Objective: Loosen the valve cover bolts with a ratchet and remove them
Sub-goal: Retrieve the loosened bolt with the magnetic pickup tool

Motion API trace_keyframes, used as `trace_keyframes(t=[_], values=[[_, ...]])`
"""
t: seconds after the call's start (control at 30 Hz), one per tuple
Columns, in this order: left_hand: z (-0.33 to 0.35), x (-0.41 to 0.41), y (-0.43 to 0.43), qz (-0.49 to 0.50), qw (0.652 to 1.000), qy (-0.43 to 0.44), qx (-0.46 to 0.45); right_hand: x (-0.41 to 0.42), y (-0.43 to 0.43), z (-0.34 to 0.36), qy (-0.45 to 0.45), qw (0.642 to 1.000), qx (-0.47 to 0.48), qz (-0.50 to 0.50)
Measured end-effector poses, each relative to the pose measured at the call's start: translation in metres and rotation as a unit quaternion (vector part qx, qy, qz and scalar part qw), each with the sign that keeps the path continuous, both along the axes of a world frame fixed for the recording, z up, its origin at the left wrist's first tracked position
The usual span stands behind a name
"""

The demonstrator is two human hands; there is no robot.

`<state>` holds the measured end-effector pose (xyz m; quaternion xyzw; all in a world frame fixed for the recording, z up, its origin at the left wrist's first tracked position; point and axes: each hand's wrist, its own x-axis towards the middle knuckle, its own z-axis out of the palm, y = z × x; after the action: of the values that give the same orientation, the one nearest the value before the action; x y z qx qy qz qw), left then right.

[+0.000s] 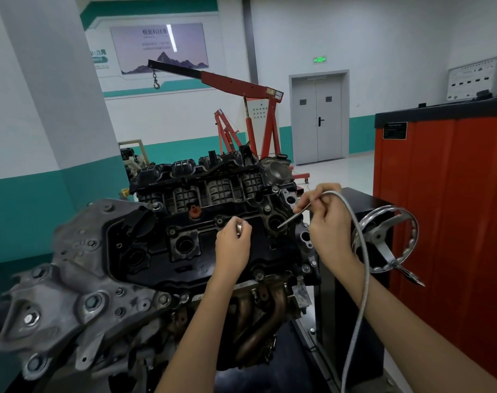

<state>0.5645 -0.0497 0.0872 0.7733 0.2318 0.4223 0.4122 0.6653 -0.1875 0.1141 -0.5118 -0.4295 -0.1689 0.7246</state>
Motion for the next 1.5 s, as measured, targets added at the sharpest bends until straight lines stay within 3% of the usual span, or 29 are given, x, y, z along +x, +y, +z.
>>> trace_keyframes(t=[0.33,0.8,1.5], values=[[0.001,0.000,-0.002,0.005,1.000,0.007,0.009,-0.003,0.039,-0.001,-0.031,0.994,-0.094,0.037],[0.005,0.003,0.001,0.004,0.997,0.066,0.036,-0.005,-0.001,0.027,-0.055,0.998,-0.004,0.013],[0.005,0.006,-0.004,0.070,0.987,0.103,0.099,-0.006,-0.010,0.012,-0.076,0.997,-0.004,0.001]])
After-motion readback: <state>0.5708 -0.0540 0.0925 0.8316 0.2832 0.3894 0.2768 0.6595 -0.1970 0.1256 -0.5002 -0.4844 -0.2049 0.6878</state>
